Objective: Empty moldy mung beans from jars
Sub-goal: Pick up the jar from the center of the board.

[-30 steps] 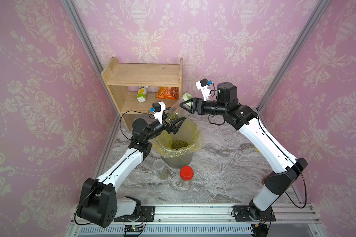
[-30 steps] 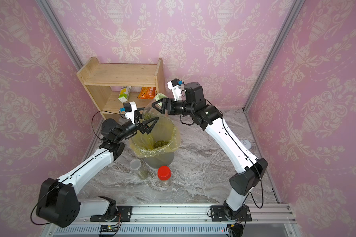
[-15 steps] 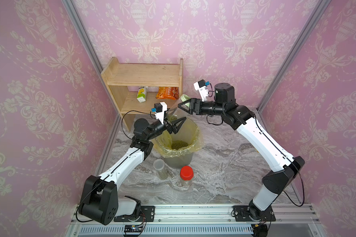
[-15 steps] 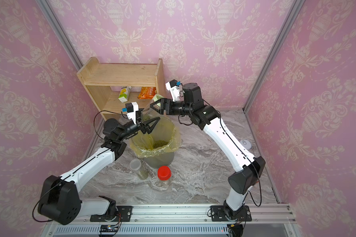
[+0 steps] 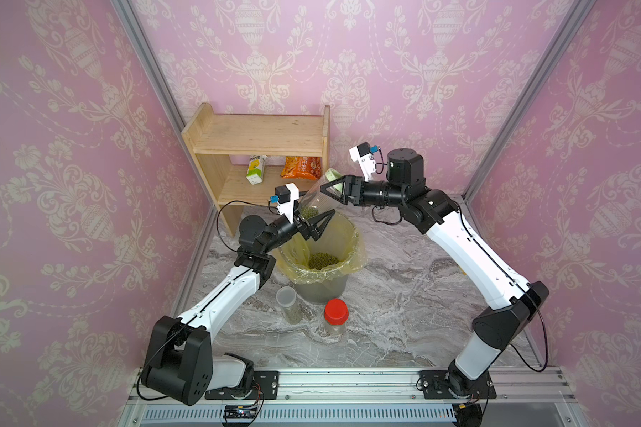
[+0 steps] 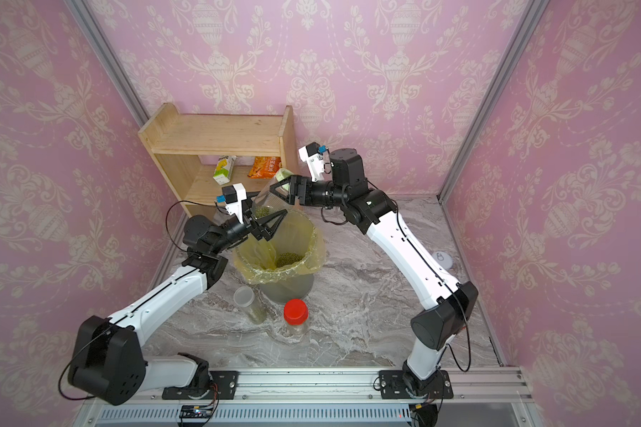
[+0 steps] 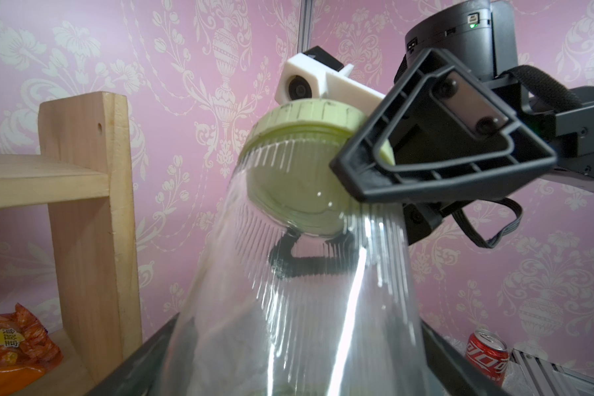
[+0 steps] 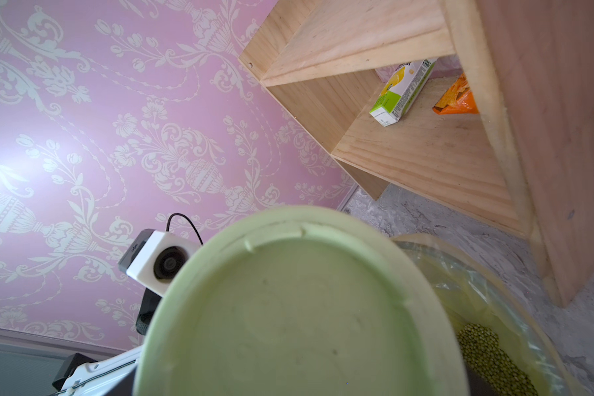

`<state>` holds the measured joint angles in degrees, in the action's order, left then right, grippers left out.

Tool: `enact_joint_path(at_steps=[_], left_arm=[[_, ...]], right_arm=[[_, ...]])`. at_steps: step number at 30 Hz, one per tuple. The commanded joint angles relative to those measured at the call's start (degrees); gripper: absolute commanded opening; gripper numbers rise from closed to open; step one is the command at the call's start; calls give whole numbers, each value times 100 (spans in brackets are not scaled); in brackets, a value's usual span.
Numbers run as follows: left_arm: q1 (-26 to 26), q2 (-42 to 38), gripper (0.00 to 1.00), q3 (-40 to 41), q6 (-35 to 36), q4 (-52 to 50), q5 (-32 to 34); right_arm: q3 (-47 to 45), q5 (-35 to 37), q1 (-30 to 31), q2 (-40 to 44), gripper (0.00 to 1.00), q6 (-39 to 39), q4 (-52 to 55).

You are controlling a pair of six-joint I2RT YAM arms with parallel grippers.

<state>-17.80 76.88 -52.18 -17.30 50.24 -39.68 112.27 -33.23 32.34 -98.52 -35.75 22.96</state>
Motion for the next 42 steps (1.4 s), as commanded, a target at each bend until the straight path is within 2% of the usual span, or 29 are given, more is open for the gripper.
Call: enact_joint_path(at_steps=[1,3,5,10,13,20,22,24,26,32,35,39,42], left_arm=[[-48,105,85,76,54,469,117],[-48,161,76,94,-13,632,119],[-48,193,75,127,-104,854,120],[-48,232,82,147,-108,940,119],[-48,213,97,156,-83,944,154],[-50,244,98,86,-72,914,136],[-48,259,94,91,-72,942,128],[-48,304,83,110,-99,1073,106],[-49,341,77,159,-145,1279,142],[-40,328,66,212,-211,1435,63],[-44,264,67,248,-211,1410,63],[-39,214,65,158,-169,1110,-99],[-39,166,64,129,-99,979,-142]], right_arm=[[6,-584,90,-24,50,-219,-462],[-12,-642,90,-47,50,-261,-515],[3,-683,95,-73,50,-270,-494],[-38,-691,97,-91,50,-202,-398],[-65,-696,97,-96,50,-213,-399],[-135,-722,121,-87,50,-217,-450],[-144,-757,130,-99,50,-220,-468],[-142,-799,145,-125,50,-230,-468],[-143,-834,159,-150,50,-264,-472],[-153,-773,146,-181,56,-183,-350],[-241,-816,116,-154,63,-205,-495],[-354,-855,32,-164,65,-427,-709],[-415,-860,23,-139,70,-499,-846]])
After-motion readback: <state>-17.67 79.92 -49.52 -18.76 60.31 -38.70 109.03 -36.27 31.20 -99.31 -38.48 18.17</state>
